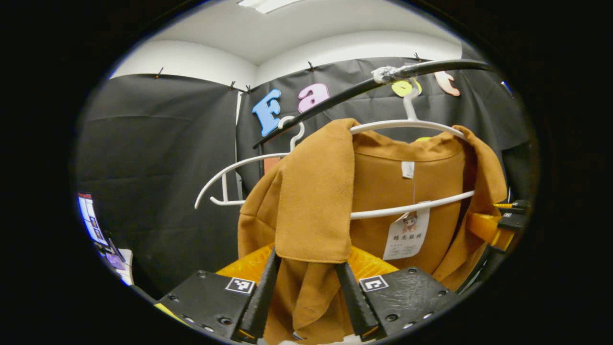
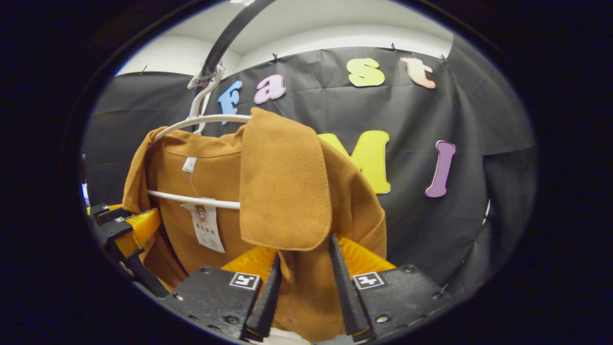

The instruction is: Grasp the clothes on the hanger with both hands and then place them into the laundry hamper below.

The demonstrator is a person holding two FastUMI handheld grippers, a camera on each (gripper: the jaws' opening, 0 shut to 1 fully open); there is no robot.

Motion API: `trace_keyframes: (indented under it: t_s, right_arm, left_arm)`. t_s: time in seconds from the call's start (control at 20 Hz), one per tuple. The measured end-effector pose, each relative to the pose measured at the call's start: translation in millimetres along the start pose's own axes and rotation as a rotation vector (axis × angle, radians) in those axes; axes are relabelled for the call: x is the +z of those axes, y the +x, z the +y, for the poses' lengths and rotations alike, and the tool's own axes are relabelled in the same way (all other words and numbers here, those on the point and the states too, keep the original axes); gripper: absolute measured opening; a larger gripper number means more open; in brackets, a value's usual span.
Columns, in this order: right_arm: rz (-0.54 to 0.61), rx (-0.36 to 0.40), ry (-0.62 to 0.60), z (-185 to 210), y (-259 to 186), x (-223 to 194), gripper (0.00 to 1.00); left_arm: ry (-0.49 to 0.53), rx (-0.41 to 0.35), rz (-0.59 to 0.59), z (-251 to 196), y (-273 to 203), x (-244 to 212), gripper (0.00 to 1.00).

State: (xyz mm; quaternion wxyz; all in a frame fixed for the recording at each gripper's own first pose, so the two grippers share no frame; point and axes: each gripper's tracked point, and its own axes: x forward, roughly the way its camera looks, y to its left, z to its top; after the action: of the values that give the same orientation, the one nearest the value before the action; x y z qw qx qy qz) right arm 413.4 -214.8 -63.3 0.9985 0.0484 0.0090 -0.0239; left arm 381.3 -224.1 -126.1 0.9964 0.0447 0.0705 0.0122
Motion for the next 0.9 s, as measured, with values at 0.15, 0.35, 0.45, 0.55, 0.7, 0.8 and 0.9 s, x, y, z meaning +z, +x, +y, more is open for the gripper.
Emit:
trace_keyframes:
  t_s: [0.15,0.35,0.45,0.55,0.7,0.8,0.9]
  right_arm:
    - [0.001,0.044,0.033,-3.3,2.7,-4.6,0.29]
    - [0.025,0.174,0.125,-1.1,4.8,-7.3,0.06]
    - [0.039,0.251,0.177,8.7,4.2,-7.6,0.04]
    - [0.063,0.319,0.231,16.6,0.1,-8.8,0.04]
    - [0.066,0.404,0.315,20.0,-5.0,-3.0,0.04]
    - [0.041,0.487,0.414,27.0,-13.6,10.9,0.04]
    - [0.005,0.570,0.458,34.5,-22.3,27.5,0.04]
  left_arm:
    - [-0.061,-0.043,0.033,-0.9,2.6,-3.2,0.50]
    - [-0.039,-0.067,0.036,3.1,4.4,-0.6,0.17]
    - [-0.036,-0.098,0.042,-1.8,0.0,-3.3,0.15]
    - [-0.029,-0.119,0.041,-6.6,-0.7,-0.6,0.05]
    - [-0.024,-0.136,0.052,-3.9,-1.8,-0.9,0.05]
    - [-0.056,-0.148,0.058,-2.9,-4.1,2.9,0.00]
    - [-0.081,-0.143,0.052,6.1,-4.2,8.7,0.05]
